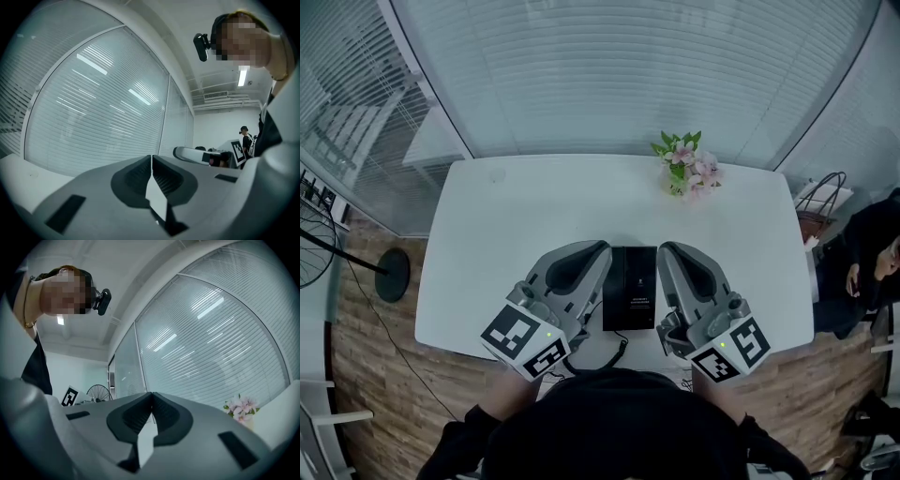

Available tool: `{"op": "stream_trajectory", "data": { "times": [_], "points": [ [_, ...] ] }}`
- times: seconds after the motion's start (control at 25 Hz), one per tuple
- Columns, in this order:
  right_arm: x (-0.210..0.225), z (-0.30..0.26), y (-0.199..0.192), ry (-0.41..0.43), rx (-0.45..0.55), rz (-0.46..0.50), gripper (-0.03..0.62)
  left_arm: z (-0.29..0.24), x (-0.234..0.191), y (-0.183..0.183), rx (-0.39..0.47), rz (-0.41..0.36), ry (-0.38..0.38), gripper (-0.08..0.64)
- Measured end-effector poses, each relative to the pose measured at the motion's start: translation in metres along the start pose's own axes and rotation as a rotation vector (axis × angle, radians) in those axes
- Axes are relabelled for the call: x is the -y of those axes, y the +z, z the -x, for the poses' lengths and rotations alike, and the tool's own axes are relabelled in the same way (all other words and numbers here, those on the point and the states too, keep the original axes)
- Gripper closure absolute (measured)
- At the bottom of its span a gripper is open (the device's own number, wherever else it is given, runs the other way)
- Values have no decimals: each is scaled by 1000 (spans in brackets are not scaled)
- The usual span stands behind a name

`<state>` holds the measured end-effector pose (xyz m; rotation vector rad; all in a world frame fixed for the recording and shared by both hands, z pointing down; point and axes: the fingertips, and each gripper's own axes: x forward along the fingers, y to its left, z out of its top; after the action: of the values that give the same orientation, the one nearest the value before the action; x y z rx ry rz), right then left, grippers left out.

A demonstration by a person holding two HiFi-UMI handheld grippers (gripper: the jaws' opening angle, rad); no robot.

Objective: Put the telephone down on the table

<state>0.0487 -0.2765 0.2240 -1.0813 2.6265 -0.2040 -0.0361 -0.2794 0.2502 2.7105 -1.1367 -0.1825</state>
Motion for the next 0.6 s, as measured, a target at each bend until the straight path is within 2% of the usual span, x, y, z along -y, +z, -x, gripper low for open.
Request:
{"op": "stream_trajectory", "data": {
  "times": [0.6],
  "points": [
    [-1,6,0,-1,3,37,586,-1,10,-5,4,11,-19,546]
  ]
}}
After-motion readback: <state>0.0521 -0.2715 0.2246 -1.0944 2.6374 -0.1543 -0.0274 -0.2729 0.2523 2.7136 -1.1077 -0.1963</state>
